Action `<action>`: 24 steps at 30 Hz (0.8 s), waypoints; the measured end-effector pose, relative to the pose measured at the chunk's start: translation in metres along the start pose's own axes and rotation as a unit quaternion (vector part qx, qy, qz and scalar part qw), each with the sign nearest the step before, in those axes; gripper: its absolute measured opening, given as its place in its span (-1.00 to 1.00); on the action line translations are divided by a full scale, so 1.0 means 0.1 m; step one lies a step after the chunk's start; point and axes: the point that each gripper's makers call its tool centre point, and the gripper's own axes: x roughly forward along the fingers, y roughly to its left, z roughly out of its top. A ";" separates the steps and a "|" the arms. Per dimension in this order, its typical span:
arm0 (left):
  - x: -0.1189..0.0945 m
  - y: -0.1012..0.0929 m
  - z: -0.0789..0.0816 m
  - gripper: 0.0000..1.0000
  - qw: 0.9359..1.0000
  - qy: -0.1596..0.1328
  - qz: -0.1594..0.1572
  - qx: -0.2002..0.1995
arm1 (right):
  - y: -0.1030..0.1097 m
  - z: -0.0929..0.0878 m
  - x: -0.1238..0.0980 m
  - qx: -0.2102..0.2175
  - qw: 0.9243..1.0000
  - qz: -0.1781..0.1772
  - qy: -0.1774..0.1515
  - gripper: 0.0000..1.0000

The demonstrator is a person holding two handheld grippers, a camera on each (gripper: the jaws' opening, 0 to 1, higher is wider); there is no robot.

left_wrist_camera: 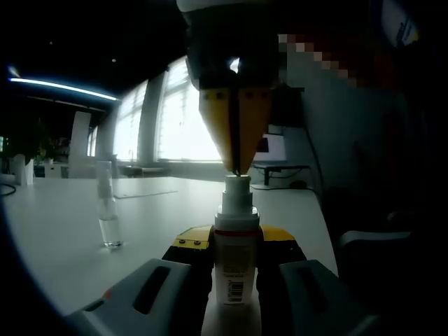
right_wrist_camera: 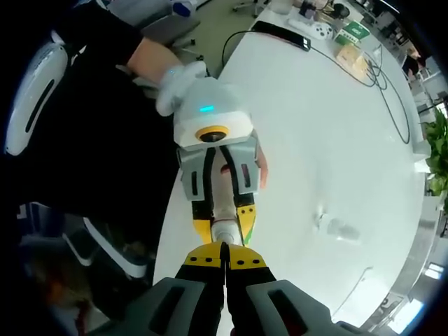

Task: Clamp pump bottle remove cover press pump head put on cover

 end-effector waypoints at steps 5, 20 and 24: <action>0.00 -0.01 0.00 -0.72 1.000 0.000 0.000 0.000 | 0.00 0.00 -0.01 0.002 1.000 0.000 -0.004 -1.00; 0.00 0.00 0.00 -0.72 1.000 0.000 0.000 0.000 | 0.00 0.00 -0.01 0.001 1.000 -0.003 -0.006 -1.00; 0.00 -0.01 0.00 -0.72 1.000 0.000 0.000 0.000 | 0.00 0.00 -0.01 0.001 1.000 -0.004 -0.007 -1.00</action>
